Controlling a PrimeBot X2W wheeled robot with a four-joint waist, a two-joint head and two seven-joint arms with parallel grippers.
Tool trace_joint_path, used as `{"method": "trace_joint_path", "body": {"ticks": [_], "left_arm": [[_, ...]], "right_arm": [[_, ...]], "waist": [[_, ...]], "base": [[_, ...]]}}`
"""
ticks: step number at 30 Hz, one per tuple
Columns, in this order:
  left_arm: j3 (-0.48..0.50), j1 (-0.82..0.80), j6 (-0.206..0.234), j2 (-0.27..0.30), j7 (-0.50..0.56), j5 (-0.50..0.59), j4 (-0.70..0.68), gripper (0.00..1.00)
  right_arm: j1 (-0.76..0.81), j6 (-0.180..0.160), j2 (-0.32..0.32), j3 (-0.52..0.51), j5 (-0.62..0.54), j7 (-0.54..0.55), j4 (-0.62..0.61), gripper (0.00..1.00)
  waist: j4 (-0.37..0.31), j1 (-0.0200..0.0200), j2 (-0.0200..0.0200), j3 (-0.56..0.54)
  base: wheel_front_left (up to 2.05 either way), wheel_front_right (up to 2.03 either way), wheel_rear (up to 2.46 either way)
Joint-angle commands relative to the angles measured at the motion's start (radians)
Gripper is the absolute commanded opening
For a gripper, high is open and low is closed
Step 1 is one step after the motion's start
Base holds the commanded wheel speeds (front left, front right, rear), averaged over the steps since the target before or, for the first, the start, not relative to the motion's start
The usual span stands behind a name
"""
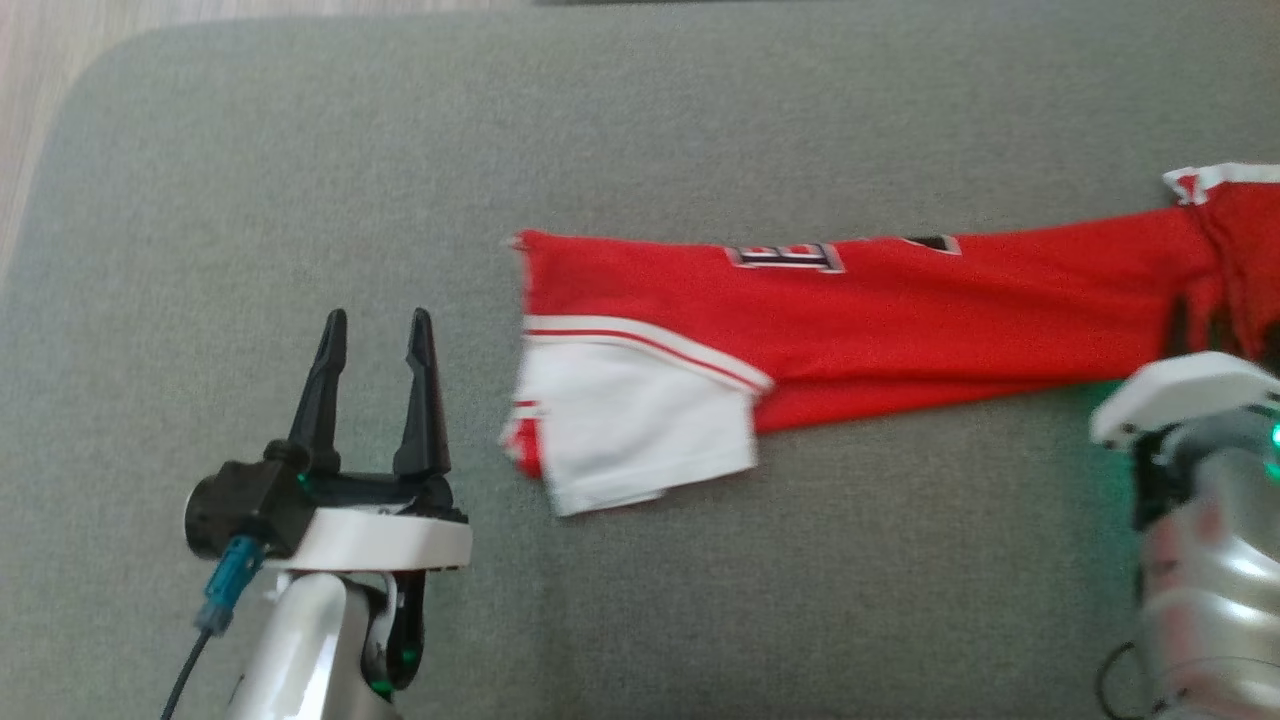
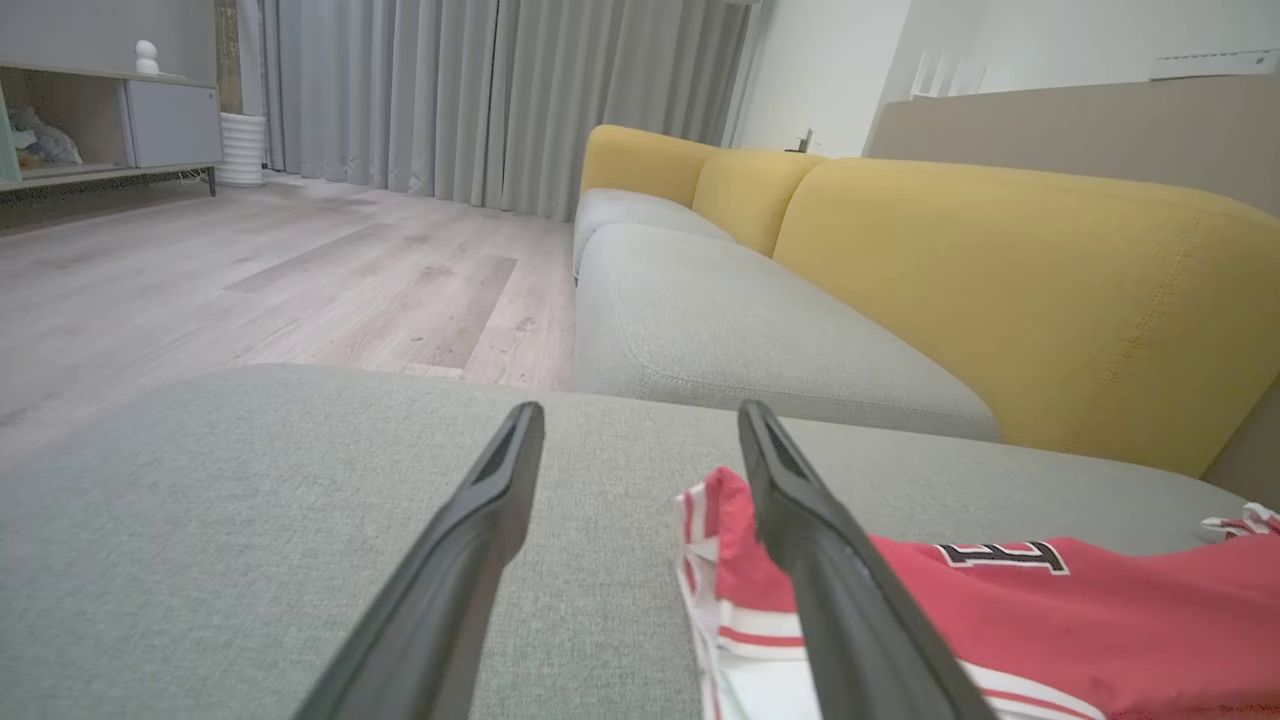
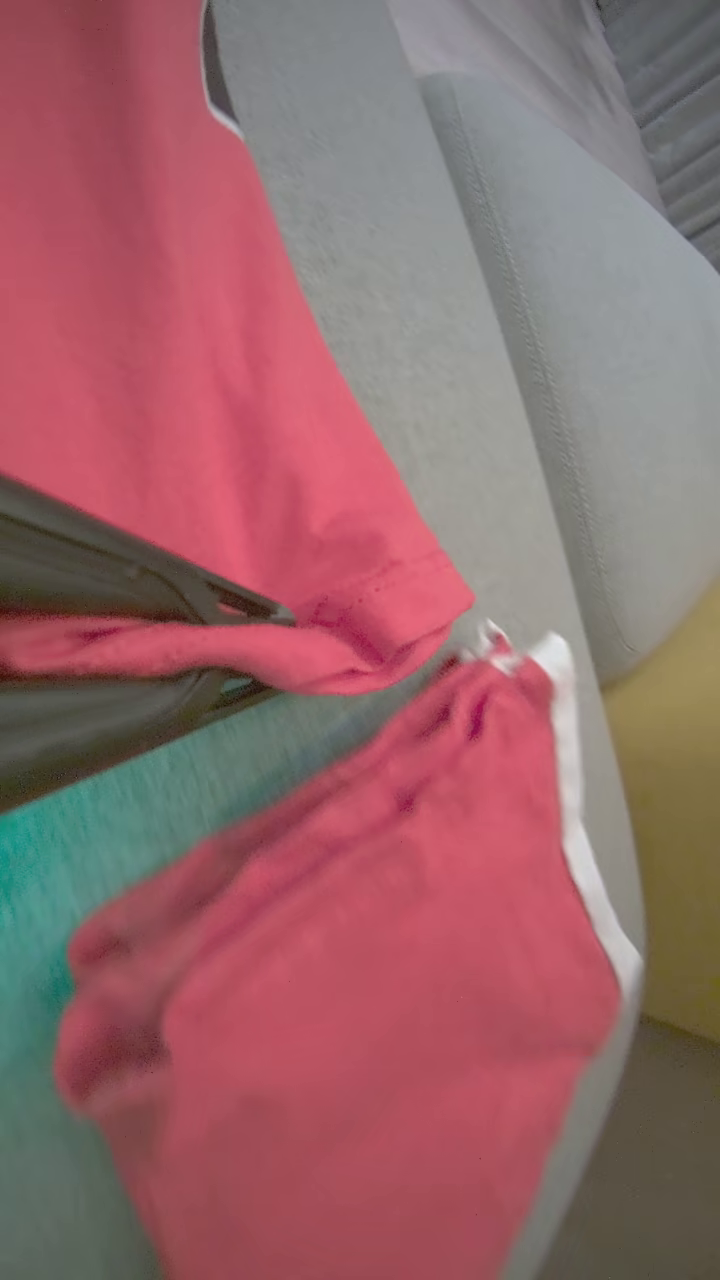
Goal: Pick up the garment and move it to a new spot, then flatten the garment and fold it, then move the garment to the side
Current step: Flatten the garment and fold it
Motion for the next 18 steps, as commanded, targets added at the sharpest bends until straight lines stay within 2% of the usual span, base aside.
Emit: {"method": "trace_joint_path", "body": {"ticks": [1,5,10,14,16,18], "left_arm": [[0.045,-0.014,-0.002,0.002,-0.005,0.001,-0.032,1.00],[0.046,0.000,0.001,0.002,-0.005,-0.005,-0.037,1.00],[0.041,0.014,0.007,0.002,-0.005,-0.011,-0.040,1.00],[0.038,0.027,0.011,0.002,-0.005,-0.016,-0.040,1.00],[0.036,0.033,0.011,0.002,-0.005,-0.017,-0.040,1.00],[0.035,0.038,0.012,0.002,-0.005,-0.019,-0.041,1.00]], "right_arm": [[-0.007,0.003,-0.028,-0.003,-0.015,-0.015,-0.056,0.00],[0.002,0.003,-0.046,-0.041,-0.040,-0.001,-0.128,0.00],[0.003,0.003,-0.034,-0.011,-0.033,0.012,-0.180,0.00],[-0.006,0.003,-0.009,0.083,0.025,0.019,-0.205,0.00],[-0.006,0.003,-0.003,0.160,0.068,0.024,-0.209,0.00],[-0.009,0.003,-0.001,0.278,0.165,0.023,-0.186,0.00]], "waist": [[-0.012,-0.0001,-0.0001,-0.021],[-0.023,-0.0001,-0.0001,-0.050],[-0.027,-0.0001,-0.0001,-0.077],[-0.022,-0.0001,-0.0001,-0.102],[-0.015,-0.0001,-0.0001,-0.116],[-0.003,-0.0001,-0.0001,-0.129]], "base": [[0.00,0.00,0.00],[0.00,0.00,0.00],[0.00,0.00,0.00],[0.00,0.00,0.00],[0.00,0.00,0.00],[0.00,0.00,0.00]]}}
